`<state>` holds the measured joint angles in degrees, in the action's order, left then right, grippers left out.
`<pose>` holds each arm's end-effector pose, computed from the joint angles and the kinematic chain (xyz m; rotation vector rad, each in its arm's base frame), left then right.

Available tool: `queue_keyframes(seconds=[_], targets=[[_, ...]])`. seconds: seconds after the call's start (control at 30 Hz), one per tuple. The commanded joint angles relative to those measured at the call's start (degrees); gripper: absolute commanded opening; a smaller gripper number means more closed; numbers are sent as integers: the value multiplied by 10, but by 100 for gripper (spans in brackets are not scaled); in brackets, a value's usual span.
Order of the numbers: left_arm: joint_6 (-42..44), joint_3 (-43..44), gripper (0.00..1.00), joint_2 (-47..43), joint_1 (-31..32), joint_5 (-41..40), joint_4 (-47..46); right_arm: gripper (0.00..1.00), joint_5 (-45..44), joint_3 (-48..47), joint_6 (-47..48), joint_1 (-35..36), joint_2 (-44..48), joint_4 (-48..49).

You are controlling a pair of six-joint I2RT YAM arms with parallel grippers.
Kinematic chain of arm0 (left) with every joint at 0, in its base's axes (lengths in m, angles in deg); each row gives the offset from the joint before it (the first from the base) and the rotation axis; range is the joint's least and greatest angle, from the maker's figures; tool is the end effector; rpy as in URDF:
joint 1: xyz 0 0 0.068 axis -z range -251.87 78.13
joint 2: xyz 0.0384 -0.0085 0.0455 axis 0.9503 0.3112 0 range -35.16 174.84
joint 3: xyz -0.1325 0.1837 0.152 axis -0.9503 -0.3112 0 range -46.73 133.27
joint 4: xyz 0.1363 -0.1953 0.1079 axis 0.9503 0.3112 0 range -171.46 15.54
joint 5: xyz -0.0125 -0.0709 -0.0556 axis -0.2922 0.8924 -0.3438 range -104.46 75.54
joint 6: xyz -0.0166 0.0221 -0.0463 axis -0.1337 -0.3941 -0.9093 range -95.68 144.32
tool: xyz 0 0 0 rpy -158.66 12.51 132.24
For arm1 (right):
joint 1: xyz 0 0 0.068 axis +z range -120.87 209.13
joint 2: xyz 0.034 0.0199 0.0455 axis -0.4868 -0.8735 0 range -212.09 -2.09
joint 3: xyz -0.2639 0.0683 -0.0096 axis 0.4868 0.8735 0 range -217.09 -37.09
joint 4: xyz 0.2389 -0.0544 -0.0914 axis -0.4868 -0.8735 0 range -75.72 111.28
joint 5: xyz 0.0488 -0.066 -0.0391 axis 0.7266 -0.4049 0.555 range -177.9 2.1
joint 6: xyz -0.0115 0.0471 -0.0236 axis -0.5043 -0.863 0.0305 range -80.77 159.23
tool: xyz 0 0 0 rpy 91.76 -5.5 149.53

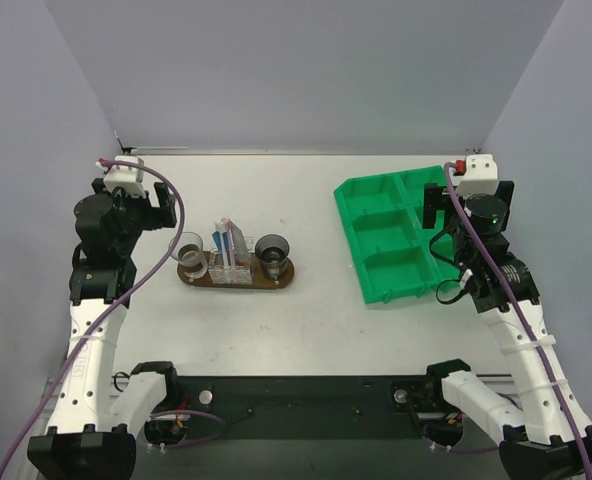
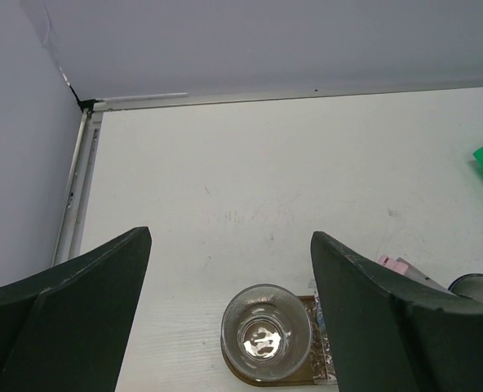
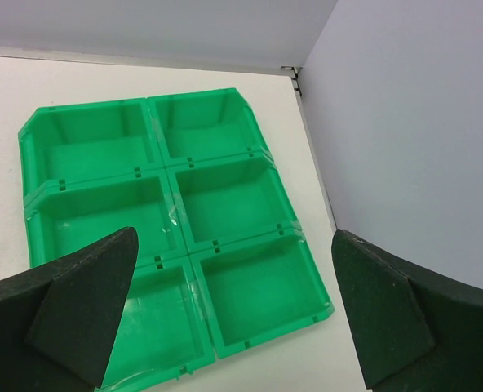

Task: Prepare toiletry sets of a toothbrush and toothpaste on the tray

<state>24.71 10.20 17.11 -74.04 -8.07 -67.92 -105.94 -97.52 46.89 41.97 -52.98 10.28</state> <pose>0.2060 0.0037 0.3851 0.0555 1.7245 -0.0632 0.1907 0.0321 0.4153 -0.0404 1.5975 -0.1810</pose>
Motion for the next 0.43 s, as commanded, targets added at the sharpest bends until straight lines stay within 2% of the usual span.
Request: queue_keyframes(seconds=[0.0, 0.4], targets=[[-1, 2, 90, -17, -7, 4, -11, 100, -12, 6, -5, 3, -4, 24], [-1, -17, 90, -21, -14, 17, -16, 98, -4, -3, -5, 3, -29, 25]])
